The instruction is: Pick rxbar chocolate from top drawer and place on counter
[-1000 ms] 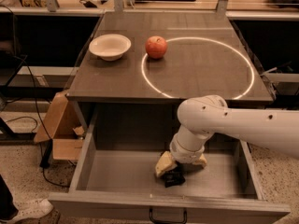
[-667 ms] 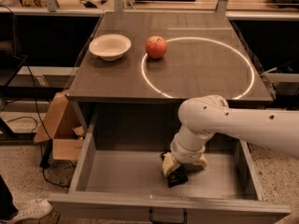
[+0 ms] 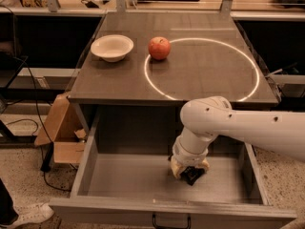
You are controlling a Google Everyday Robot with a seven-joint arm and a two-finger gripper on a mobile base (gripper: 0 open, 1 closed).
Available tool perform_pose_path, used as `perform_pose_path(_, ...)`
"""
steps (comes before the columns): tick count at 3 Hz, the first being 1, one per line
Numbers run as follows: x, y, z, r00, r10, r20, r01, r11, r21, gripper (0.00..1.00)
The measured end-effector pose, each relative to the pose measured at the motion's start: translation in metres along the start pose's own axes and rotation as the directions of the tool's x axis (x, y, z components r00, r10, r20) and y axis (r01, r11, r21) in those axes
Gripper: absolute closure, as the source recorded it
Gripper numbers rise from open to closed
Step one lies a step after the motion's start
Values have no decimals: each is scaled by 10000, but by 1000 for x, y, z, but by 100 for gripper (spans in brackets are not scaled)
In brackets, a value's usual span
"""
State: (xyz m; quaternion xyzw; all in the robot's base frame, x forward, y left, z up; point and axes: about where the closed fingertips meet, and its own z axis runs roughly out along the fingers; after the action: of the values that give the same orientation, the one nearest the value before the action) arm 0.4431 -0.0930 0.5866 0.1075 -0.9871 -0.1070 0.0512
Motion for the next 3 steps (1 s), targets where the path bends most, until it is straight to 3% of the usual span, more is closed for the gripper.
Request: perform_pose_path(3,-2,6,-19,9998,-167,68,168,9997,-161,100)
